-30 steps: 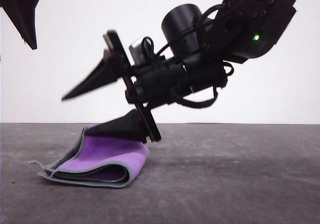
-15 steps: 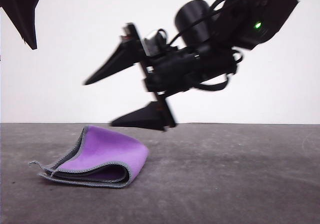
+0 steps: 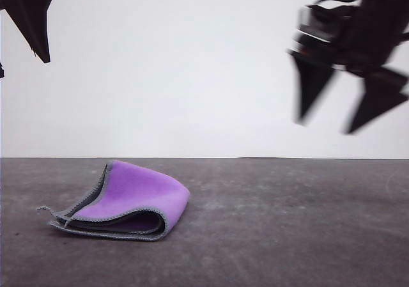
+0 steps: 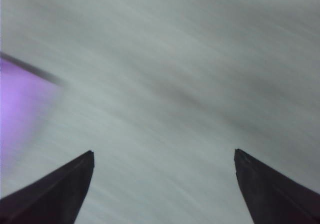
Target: Fold clothes
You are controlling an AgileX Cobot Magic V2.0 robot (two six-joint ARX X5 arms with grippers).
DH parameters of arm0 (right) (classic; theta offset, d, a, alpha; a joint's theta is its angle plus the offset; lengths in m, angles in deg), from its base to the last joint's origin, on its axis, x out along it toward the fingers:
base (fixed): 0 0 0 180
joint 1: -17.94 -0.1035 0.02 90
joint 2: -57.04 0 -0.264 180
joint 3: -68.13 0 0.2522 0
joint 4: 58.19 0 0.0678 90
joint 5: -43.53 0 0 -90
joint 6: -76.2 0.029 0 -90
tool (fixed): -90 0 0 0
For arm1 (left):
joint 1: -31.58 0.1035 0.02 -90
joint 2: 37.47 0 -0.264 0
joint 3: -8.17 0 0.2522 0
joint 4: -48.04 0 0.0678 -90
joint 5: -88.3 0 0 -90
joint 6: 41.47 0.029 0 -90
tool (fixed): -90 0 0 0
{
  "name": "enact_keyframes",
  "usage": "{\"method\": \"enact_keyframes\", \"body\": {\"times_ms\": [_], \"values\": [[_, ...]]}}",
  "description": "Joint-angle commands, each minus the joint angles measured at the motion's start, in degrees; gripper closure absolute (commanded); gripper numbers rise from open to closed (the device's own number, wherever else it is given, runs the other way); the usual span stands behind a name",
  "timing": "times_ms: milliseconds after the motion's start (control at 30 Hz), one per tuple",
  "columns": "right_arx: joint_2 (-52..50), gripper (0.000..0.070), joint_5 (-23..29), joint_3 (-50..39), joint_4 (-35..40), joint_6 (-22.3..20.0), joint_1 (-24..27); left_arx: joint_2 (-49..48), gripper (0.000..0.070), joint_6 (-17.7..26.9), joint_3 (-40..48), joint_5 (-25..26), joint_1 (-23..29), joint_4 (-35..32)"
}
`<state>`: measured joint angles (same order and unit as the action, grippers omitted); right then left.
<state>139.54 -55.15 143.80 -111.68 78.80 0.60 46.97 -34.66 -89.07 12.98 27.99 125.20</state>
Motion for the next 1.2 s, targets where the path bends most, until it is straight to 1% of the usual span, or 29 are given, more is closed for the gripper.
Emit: {"method": "enact_keyframes", "body": {"times_ms": [0, 67, 133, 200, 233, 267, 300, 333, 367, 500, 600, 700, 833, 900, 967, 1067, 1167], "values": [[0.1, 0.0137, 4.1, 0.9, -1.6, -3.3, 0.4, 0.6, 0.0183, 0.6, -0.7, -0.3, 0.0, -0.1], [-0.3, 0.0137, 5.6, 0.9, -2.0, -3.3, 0.8, 0.6, 0.0183, 0.6, -0.7, -0.3, 0.0, 0.0], [-0.3, 0.0139, 5.7, 0.9, -1.9, -3.3, 1.1, 0.6, 0.0183, 0.6, -0.7, -0.3, 0.0, 0.2], [-0.3, 0.0186, 5.7, 0.9, -1.9, -3.3, 1.2, 0.6, 0.0192, 0.6, -0.7, -0.3, 0.0, 0.2], [-0.3, 0.0234, 5.7, 0.9, -1.9, -3.3, 1.2, 0.6, 0.0211, 0.6, -0.7, -0.3, 0.0, 0.3], [-0.3, 0.036, 5.7, 0.9, -1.9, -3.3, 1.2, 0.6, 0.0319, 0.6, -0.7, -0.3, 0.0, 0.5], [-0.3, 0.0507, 5.7, 0.9, -1.9, -3.4, 1.2, 0.6, 0.047, 0.7, -0.7, -0.3, 0.0, 0.6], [-0.3, 0.0654, 5.7, 0.9, -1.9, -3.5, 1.2, 0.6, 0.0658, 0.9, -0.7, -0.3, 0.0, 0.7], [-0.3, 0.069, 5.8, 0.9, -1.9, -3.7, 1.2, 0.6, 0.0693, 1.3, -0.7, -0.3, 0.0, 0.7], [-0.3, 0.0693, 6.5, 0.9, -1.5, -4.6, 1.2, 0.6, 0.0694, 1.7, -0.7, -0.3, 0.0, 0.6], [-0.3, 0.0694, 8.5, 0.9, -1.3, -4.7, 1.2, 0.6, 0.0694, 1.7, -0.7, -0.3, 0.0, 0.5], [-0.4, 0.0694, 8.7, 0.9, -1.0, -4.8, 1.2, 0.6, 0.0694, 2.0, -0.6, -0.4, 0.0, 0.7], [-1.8, 0.0694, 8.8, 0.8, 0.5, -4.8, 1.2, 0.1, 0.0694, 2.1, 0.5, -3.4, 0.0, 1.3], [-3.8, 0.0694, 9.1, 0.7, 1.2, -4.8, 1.2, -1.3, 0.0694, 1.9, 2.4, -5.9, 0.0, -0.2], [-6.2, 0.0694, 9.8, 0.4, 2.4, -4.8, 1.2, -3.1, 0.0694, 1.3, 4.9, -7.3, 0.0, -2.4], [-11.1, 0.0694, 10.2, -2.1, 6.6, -4.5, 1.2, -7.5, 0.0694, 0.7, 10.7, -7.6, 0.3, -6.9], [-16.7, 0.0694, 10.2, -6.7, 11.8, -3.4, 1.2, -13.0, 0.0694, -0.7, 18.5, -7.6, 0.9, -13.6]]}}
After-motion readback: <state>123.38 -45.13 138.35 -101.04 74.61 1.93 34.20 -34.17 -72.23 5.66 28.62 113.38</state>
